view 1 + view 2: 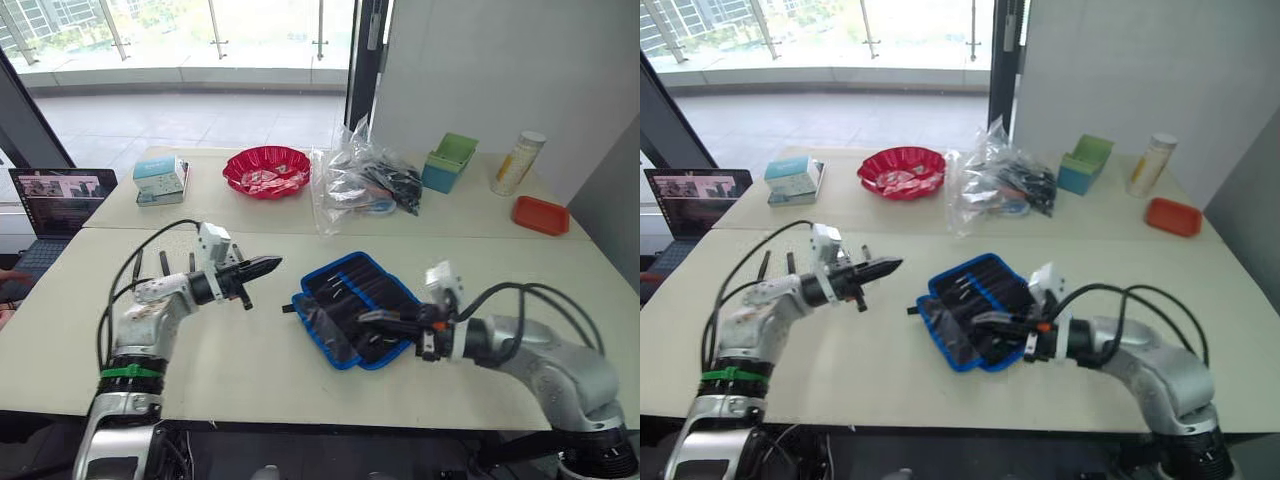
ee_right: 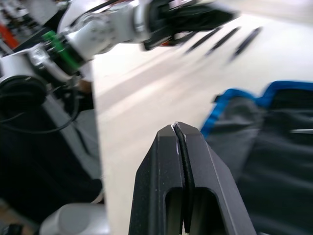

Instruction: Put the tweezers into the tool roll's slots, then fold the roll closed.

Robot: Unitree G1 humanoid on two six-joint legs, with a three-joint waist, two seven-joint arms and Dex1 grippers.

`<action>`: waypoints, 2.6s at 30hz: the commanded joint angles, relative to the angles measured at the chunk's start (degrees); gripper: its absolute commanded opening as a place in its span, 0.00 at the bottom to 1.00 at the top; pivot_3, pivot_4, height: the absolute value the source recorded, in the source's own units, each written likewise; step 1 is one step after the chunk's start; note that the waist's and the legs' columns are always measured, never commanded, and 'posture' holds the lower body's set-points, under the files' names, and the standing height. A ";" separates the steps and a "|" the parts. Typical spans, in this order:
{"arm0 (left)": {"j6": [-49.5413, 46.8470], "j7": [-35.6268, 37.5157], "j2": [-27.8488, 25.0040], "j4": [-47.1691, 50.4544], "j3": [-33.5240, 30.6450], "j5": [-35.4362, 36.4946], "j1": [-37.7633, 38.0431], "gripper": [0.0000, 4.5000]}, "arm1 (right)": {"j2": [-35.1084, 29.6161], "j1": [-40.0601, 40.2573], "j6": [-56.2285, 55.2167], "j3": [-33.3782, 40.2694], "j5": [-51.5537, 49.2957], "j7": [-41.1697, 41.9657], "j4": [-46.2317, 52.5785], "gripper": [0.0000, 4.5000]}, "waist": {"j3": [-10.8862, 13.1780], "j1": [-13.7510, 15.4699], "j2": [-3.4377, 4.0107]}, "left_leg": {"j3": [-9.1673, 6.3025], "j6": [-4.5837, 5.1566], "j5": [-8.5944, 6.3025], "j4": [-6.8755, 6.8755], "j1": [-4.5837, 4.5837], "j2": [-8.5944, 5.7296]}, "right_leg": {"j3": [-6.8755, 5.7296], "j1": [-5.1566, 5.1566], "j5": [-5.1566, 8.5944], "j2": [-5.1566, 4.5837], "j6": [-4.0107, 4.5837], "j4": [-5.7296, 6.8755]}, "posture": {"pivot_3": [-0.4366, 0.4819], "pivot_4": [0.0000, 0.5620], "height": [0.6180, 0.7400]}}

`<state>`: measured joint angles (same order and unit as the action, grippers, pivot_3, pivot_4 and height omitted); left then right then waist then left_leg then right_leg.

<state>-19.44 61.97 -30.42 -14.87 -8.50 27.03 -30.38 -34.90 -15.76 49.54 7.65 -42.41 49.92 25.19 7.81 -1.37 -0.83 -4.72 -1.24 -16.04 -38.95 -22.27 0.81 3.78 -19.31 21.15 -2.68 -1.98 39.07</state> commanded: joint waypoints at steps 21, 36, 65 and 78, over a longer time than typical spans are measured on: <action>3.55 -24.50 2.34 19.66 -32.16 6.01 38.50 1.00 | -18.11 5.88 -13.28 12.24 -1.42 28.83 -25.39 1.00 | 0.63 0.77 0.16 | 0.27 0.03 -0.03 0.14 -0.02 -0.03 | 0.05 -0.01 0.00 -0.59 -0.03 -0.48 | 0.48 0.27 1.00; 7.92 -39.61 2.84 11.18 -30.83 -0.19 31.62 1.00 | -15.48 5.35 -12.94 12.62 -2.35 23.19 -21.38 1.00 | 0.65 1.05 0.12 | 0.33 0.03 -0.02 0.13 -0.03 -0.08 | 0.04 0.01 -0.02 -0.62 -0.07 -0.53 | 0.48 0.27 1.00; 3.97 -46.90 -4.70 -31.07 -13.77 -13.22 -4.40 0.61 | -12.25 12.44 -14.66 15.41 -2.58 15.70 -12.19 1.00 | 0.70 0.70 0.01 | 0.23 -0.04 0.07 0.05 0.01 -0.50 | -0.06 -0.09 -0.01 -0.70 -0.13 -0.05 | 0.48 0.27 1.00; 10.27 -46.95 -4.98 -28.02 -17.64 -11.01 -3.29 0.01 | -11.89 12.27 -15.85 14.95 -2.32 15.41 -12.96 1.00 | 0.72 0.56 -0.03 | 0.18 -0.04 0.09 0.03 -0.02 -0.56 | -0.08 -0.11 -0.01 -0.73 -0.17 0.01 | 0.48 0.27 1.00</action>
<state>-10.84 14.78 -33.83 -45.72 -24.92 15.41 -33.56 -46.66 -3.34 34.96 21.17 -44.06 65.02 11.28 8.53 -0.81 -0.86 -4.54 -1.27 -15.95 -38.92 -22.29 0.26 3.70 -19.42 21.14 -3.41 -2.16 39.09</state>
